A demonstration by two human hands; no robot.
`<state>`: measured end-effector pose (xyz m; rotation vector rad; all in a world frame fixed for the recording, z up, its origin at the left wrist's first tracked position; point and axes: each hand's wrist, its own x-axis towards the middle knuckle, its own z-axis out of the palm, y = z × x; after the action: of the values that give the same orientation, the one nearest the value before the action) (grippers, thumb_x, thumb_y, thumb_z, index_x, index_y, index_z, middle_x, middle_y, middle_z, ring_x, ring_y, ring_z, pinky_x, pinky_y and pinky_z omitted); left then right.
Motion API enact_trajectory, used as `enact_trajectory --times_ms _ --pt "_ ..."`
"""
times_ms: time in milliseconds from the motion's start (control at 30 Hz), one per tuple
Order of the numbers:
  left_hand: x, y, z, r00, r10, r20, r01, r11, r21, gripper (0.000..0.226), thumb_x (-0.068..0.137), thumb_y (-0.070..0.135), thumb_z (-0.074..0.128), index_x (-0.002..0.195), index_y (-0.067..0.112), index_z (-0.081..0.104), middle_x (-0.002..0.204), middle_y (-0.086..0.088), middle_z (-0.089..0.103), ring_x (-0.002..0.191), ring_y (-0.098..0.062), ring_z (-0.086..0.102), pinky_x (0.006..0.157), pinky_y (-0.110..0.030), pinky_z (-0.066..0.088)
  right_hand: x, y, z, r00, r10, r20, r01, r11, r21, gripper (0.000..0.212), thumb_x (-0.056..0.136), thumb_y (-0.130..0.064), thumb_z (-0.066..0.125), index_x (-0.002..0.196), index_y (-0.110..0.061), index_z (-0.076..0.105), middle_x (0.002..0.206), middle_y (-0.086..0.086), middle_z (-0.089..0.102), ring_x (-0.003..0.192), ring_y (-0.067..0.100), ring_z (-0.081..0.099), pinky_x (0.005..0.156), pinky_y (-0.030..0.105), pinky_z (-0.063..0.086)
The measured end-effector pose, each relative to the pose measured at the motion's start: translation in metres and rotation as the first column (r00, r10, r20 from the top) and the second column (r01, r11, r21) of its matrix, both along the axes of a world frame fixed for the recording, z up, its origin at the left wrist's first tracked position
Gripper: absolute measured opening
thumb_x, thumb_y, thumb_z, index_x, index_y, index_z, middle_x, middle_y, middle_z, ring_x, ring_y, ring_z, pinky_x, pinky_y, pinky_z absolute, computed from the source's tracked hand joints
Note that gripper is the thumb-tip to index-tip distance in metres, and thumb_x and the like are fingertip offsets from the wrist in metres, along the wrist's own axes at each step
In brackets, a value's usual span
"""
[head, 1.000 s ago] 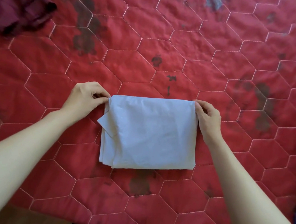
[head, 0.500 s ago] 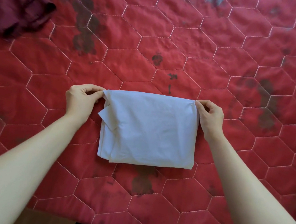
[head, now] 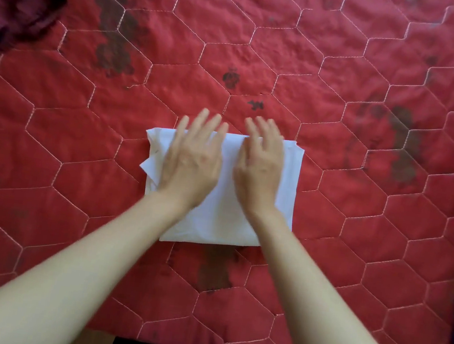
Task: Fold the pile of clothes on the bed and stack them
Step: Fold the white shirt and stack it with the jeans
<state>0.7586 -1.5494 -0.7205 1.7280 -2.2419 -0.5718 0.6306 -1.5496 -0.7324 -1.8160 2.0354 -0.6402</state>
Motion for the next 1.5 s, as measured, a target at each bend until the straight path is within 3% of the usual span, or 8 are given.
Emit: enact_trajectory --times_ms 133,300,500,733,1000,1167,1300,1500 --pt "0.008 0.021 -0.041 0.953 -0.077 0.294 0.034 0.988 0.15 0.053 0.102 0.032 0.016 0.154 0.02 0.014 0.162 -0.008 0.01 0.149 -0.026 0.004 0.119 -0.047 -0.003 -0.006 0.02 -0.031 0.903 0.262 -0.342 -0.151 0.936 0.318 0.052 0.103 -0.038 0.019 0.153 -0.024 0.019 0.161 0.002 0.016 0.149 0.021 0.006 0.119 0.047 -0.003" --pt "0.074 0.015 -0.049 0.926 0.172 0.336 -0.231 0.962 0.143 0.062 0.098 0.041 0.013 0.153 0.015 0.023 0.16 -0.012 0.016 0.148 -0.03 0.011 0.117 -0.055 0.006 -0.09 0.038 -0.033 0.889 -0.074 -0.452 0.267 0.885 0.381 0.054 0.104 -0.04 0.023 0.154 -0.025 0.011 0.163 0.002 0.005 0.15 0.02 0.002 0.118 0.053 0.003" --pt "0.036 0.052 -0.019 0.959 0.138 0.249 -0.106 0.985 -0.138 0.054 0.101 0.029 0.026 0.152 0.011 0.024 0.16 -0.011 0.014 0.147 -0.033 0.01 0.117 -0.055 0.003 -0.061 0.06 0.0 0.951 -0.127 -0.28 0.16 0.982 0.098 0.051 0.102 -0.031 0.027 0.149 -0.012 0.03 0.157 0.015 0.023 0.148 0.03 0.015 0.119 0.048 0.002" --pt "0.013 0.1 -0.048 0.937 0.042 0.347 -0.101 0.983 0.156 0.058 0.097 0.04 0.024 0.153 0.024 0.021 0.162 -0.007 0.009 0.149 -0.026 0.008 0.117 -0.055 0.007 -0.017 0.089 -0.03 0.899 0.266 -0.348 -0.146 0.931 0.336 0.054 0.102 -0.04 0.032 0.152 -0.029 0.015 0.161 0.003 0.007 0.149 0.023 0.0 0.119 0.053 0.003" --pt "0.051 0.088 -0.034 0.95 0.297 0.097 -0.313 0.903 0.296 0.082 0.093 0.055 0.046 0.154 0.026 -0.001 0.161 -0.014 -0.009 0.148 -0.034 -0.007 0.119 -0.046 0.006 -0.061 0.093 -0.023 0.984 -0.048 -0.174 0.116 0.908 0.403 0.078 0.091 -0.063 0.043 0.154 -0.031 0.011 0.159 0.02 0.006 0.148 0.03 0.005 0.118 0.039 0.012" --pt "0.042 0.06 -0.015 0.852 0.514 -0.097 -0.461 0.825 0.325 0.088 0.089 0.049 0.059 0.155 0.027 0.007 0.147 -0.013 0.031 0.131 -0.03 0.03 0.111 -0.036 0.025 -0.062 0.084 -0.015 0.985 -0.172 -0.009 0.163 0.92 0.357 0.077 0.086 -0.058 0.059 0.15 -0.037 0.024 0.139 -0.001 0.037 0.12 0.02 0.038 0.092 0.036 0.041" --pt "0.042 0.053 -0.007 0.83 0.554 -0.063 -0.489 0.777 0.397 0.082 0.089 0.05 0.058 0.153 0.038 0.007 0.122 -0.011 0.045 0.109 -0.032 0.05 0.093 -0.038 0.036 -0.065 0.08 -0.009 0.971 -0.234 0.044 0.194 0.884 0.425 0.075 0.085 -0.065 0.054 0.147 -0.051 0.015 0.114 -0.008 0.044 0.094 0.013 0.049 0.071 0.031 0.035" --pt "0.048 0.061 -0.007 0.847 0.524 -0.092 -0.453 0.801 0.391 0.073 0.093 0.047 0.054 0.151 0.045 0.01 0.103 0.0 0.044 0.09 -0.02 0.046 0.083 -0.034 0.034 -0.067 0.09 -0.007 0.949 -0.257 0.183 0.152 0.882 0.447 0.069 0.085 -0.061 0.058 0.144 -0.055 0.021 0.129 -0.007 0.055 0.121 0.015 0.05 0.088 0.03 0.036"
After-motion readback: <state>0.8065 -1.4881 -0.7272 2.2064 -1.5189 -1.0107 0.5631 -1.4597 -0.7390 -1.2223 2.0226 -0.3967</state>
